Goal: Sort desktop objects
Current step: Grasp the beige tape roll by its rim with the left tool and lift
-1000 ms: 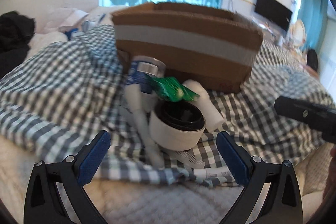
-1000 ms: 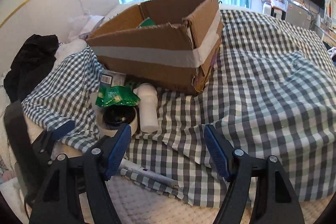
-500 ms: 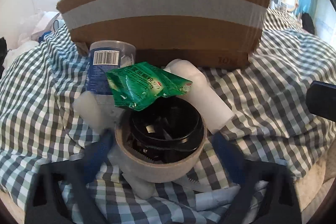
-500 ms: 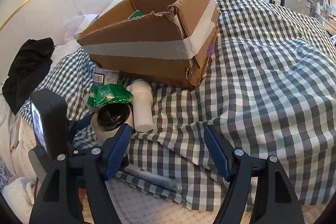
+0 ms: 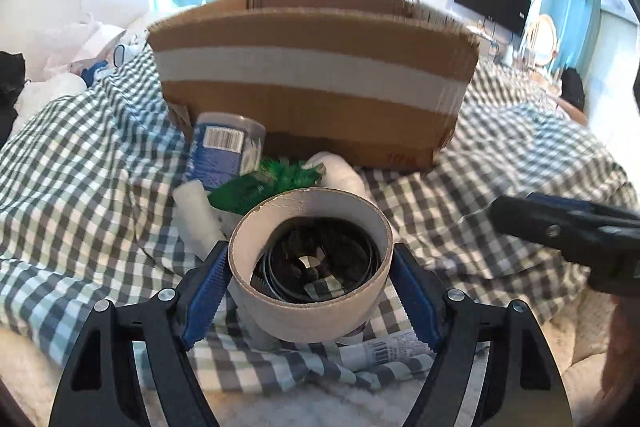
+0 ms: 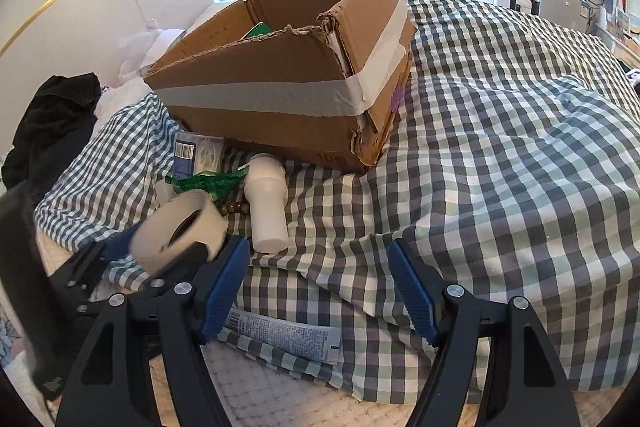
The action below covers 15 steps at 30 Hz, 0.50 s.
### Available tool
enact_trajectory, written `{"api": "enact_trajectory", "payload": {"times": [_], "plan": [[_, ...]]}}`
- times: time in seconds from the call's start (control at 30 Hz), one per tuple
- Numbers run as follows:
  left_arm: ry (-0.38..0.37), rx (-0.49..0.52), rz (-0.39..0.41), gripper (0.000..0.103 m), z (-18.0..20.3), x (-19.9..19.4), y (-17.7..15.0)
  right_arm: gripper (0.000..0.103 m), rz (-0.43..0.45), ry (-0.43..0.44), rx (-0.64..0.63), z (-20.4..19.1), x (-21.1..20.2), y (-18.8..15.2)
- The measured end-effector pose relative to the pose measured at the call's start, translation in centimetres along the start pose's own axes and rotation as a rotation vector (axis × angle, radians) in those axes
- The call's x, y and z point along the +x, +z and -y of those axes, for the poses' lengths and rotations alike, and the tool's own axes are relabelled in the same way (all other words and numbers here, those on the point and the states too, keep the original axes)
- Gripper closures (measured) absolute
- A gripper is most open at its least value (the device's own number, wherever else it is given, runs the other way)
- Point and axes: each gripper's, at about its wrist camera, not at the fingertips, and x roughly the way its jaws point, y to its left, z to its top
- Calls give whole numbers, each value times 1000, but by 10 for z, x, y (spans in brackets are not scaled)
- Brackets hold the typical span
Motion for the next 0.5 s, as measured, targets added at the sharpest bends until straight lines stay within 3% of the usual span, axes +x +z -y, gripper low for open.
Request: {"api": "enact_trajectory", "payload": {"times": [0.13,0.27,0.33,0.5], "plan": [[-9,-61,15,23,-16,-15,13,31,5,5,-12,-3,5,3],[-65,-179,37,23,-33,-40,19,31,14,14,-64,-16,16,9],[-38,-193,70,23,-41,-48,21,31,5,12,-98,-24,25,9],[122,-211,86,23,-53,-39,20,36,-38,1,-181,-43,50,4]]}}
